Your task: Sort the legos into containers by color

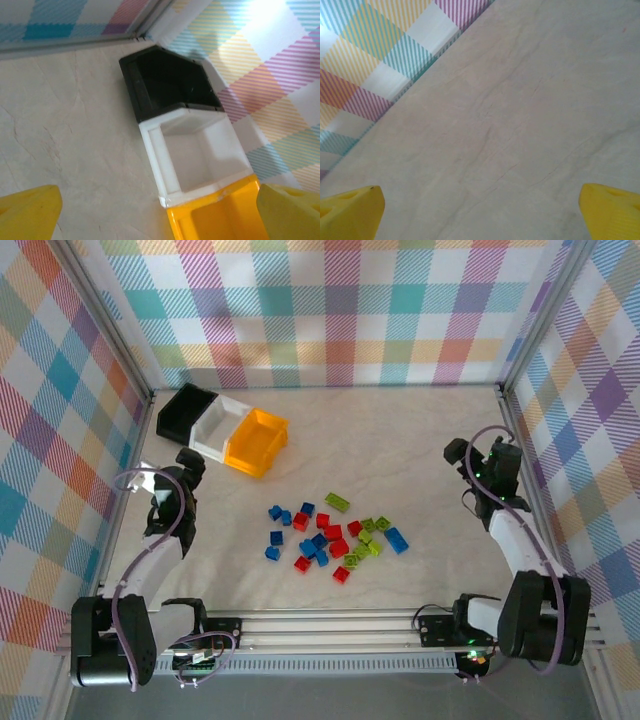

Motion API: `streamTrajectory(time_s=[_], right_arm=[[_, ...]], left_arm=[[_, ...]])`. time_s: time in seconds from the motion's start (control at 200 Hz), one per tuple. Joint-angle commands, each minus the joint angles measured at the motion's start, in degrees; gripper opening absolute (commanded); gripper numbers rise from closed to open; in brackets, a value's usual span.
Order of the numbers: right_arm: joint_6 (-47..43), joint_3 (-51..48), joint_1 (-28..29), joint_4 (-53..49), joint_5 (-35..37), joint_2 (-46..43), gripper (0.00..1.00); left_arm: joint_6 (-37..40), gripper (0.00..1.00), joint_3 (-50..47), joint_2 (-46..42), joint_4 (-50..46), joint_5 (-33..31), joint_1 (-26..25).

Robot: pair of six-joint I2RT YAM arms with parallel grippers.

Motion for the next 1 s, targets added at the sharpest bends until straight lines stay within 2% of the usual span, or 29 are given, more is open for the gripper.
streamTrajectory(time_s=[0.0, 0.07, 0.125, 0.18, 0.285, 0.365, 0.515, 0.615, 0.68, 0.88, 0.995], right_arm=[[11.3, -5.7, -3.1, 15.1, -14.8, 2.7, 1.0], [13.0, -5.4, -3.4, 15.5, -19.1, 4.7, 1.0], [9.2, -0.9, -2.9, 10.9, -25.2, 8.2, 1.0], [4.7, 2.9, -1.2, 5.4, -27.6, 10.3, 1.0], [-2.8, 6.8, 4.3, -2.9, -23.5, 10.4, 1.0], [-7.7, 9.1, 9.3, -8.6, -17.1, 10.1, 1.0], [-12.6, 12.9, 15.5, -15.5, -10.7, 10.9, 1.0], [-14.2, 13.8, 17.8, -17.6, -8.6, 11.5, 1.0], [-14.6, 13.8, 18.8, -18.0, -7.8, 11.6, 1.0], [-15.3, 12.4, 20.6, -18.6, -6.3, 10.6, 1.0], [-15.2, 11.8, 20.9, -19.3, -5.2, 9.4, 1.0]], left_arm=[[-1.2, 1.0, 4.7, 1.8, -4.2, 7.0, 0.8], [1.0, 1.0, 8.1, 3.9, -6.3, 12.4, 0.8], [2.1, 1.0, 10.6, 5.8, -7.5, 16.6, 0.7], [4.1, 1.0, 13.7, 7.6, -10.1, 19.5, -0.2], [10.1, 0.94, 22.3, 12.6, -19.4, 21.6, -4.4], [14.6, 0.91, 29.9, 18.6, -27.1, 21.4, -8.7], [22.2, 0.9, 44.9, 32.5, -41.2, 15.1, -17.0], [25.1, 0.83, 54.7, 42.1, -48.0, 10.3, -20.6], [25.7, 0.8, 59.4, 46.6, -50.4, 6.8, -21.6], [26.3, 0.79, 67.3, 54.7, -52.5, -1.7, -22.7], [27.2, 0.75, 70.1, 58.3, -53.5, -0.1, -23.3]])
